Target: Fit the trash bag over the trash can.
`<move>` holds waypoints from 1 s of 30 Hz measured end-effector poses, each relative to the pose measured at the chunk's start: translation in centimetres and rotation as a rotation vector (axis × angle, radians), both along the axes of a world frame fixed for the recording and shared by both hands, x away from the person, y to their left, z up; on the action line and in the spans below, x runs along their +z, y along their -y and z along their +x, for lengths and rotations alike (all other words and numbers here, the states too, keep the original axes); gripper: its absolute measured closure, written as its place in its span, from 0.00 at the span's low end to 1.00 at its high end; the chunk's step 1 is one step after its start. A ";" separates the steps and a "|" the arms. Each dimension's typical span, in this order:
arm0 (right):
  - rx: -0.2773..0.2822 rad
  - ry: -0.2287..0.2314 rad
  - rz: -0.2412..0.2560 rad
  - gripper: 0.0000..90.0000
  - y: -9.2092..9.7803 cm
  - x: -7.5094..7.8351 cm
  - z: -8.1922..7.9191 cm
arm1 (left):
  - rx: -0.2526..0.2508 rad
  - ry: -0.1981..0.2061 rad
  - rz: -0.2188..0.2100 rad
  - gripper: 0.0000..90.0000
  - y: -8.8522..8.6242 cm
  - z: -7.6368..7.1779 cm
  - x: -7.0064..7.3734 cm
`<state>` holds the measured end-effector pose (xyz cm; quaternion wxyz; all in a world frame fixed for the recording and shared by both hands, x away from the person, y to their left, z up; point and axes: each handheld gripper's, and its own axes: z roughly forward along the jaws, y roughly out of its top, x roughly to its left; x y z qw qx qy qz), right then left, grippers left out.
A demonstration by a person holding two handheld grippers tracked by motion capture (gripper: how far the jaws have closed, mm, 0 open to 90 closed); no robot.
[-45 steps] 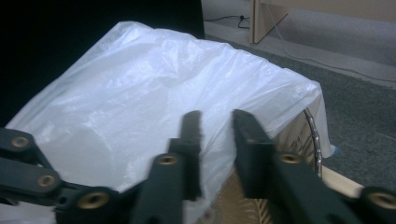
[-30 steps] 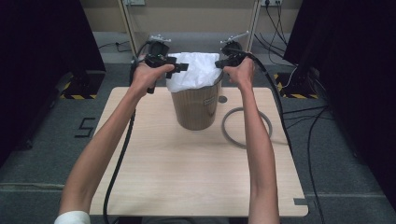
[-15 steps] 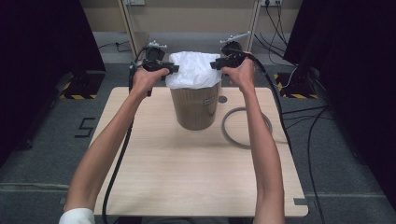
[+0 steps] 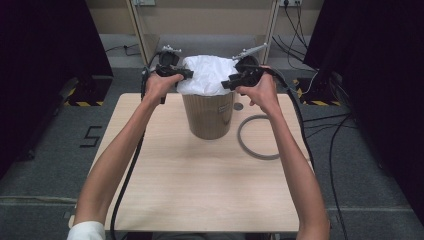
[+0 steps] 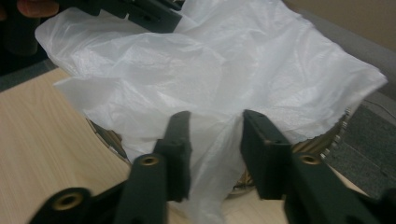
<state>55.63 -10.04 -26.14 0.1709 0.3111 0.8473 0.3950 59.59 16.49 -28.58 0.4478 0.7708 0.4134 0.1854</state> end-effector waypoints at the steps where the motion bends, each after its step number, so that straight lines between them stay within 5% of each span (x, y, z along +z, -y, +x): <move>1: 0.004 0.001 -0.028 0.80 -0.6 -0.2 0.6 | -0.007 -0.001 0.001 0.85 0.0 -0.1 0.0; 10: -0.032 -0.058 -0.139 0.81 -2.1 -1.5 4.4 | -0.064 -0.007 0.006 0.85 -0.2 -0.8 0.2; 11: -0.057 -0.048 -0.121 0.71 -2.0 -1.1 4.3 | -0.065 -0.003 0.010 0.85 -0.2 -0.8 0.2; 14: -0.075 -0.027 -0.072 0.62 -1.7 -0.2 3.8 | -0.065 0.000 0.011 0.86 -0.2 -0.8 0.3; 15: -0.053 -0.011 -0.028 0.60 -1.6 1.1 2.8 | -0.061 -0.002 0.005 0.86 -0.1 -0.8 0.3; 20: 0.025 -0.004 0.007 0.58 -2.5 2.6 0.9 | -0.056 -0.009 -0.003 0.86 0.1 -0.6 0.1; 24: 0.076 -0.024 -0.032 0.58 -4.4 1.6 -0.1 | -0.057 -0.007 -0.009 0.83 0.0 -0.7 0.2; 25: 0.064 -0.038 -0.086 0.62 -5.1 0.6 0.1 | -0.055 -0.004 -0.012 0.76 -0.1 -0.8 0.4; 30: 0.018 -0.059 -0.161 0.69 -5.3 -0.9 1.6 | -0.031 0.013 -0.018 0.52 -1.0 -1.0 1.1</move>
